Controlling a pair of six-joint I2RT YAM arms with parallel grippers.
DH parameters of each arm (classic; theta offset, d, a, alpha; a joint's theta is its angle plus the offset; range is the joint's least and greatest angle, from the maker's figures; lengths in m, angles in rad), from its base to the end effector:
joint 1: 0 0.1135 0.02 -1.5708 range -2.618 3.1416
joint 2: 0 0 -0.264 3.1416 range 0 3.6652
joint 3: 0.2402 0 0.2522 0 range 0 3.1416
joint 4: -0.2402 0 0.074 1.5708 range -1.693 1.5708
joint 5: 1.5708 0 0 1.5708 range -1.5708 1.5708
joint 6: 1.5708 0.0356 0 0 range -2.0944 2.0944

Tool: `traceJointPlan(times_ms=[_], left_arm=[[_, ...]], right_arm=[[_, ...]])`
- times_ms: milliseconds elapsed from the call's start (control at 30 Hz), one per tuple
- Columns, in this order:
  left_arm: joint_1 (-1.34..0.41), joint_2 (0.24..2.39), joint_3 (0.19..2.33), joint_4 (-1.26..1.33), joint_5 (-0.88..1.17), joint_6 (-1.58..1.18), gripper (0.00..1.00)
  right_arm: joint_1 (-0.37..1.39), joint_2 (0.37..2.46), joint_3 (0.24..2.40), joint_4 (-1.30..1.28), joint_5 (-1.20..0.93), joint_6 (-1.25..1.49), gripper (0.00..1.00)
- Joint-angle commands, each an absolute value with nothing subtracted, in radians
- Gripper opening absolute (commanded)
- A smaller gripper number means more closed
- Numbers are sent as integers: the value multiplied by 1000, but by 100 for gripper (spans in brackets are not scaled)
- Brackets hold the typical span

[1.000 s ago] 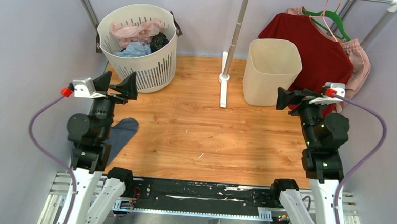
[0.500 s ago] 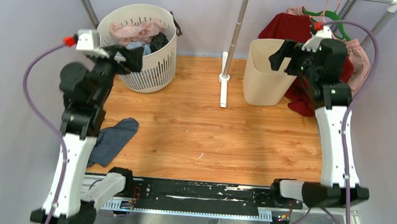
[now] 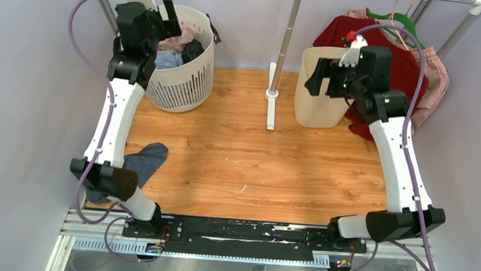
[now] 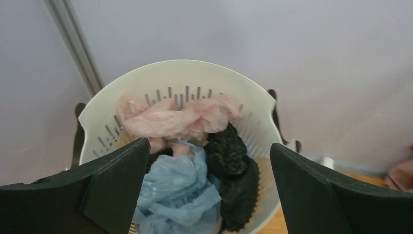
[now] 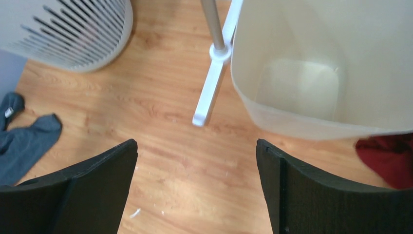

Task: Put the trash bags into the trash bin

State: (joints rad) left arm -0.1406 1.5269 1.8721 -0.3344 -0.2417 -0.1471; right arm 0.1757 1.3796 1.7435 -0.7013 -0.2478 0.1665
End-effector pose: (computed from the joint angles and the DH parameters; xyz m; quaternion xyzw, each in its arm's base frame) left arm 0.3251 -0.0374 0.5178 -0.0880 0.6979 -0.0173 0.7106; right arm 0.2740 0.0575 0.4800 -0.0752 0.8092 0.1971 0.5484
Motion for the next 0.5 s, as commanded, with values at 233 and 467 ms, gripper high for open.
traceJointPlan(times_ms=[233, 467], left_arm=[[-222, 1844, 2201, -507, -661, -119, 99], [-344, 1901, 2105, -420, -772, -99, 99]], right_arm=[[198, 1221, 1403, -682, -265, 133, 95], [203, 1268, 1429, -702, -303, 137, 94]])
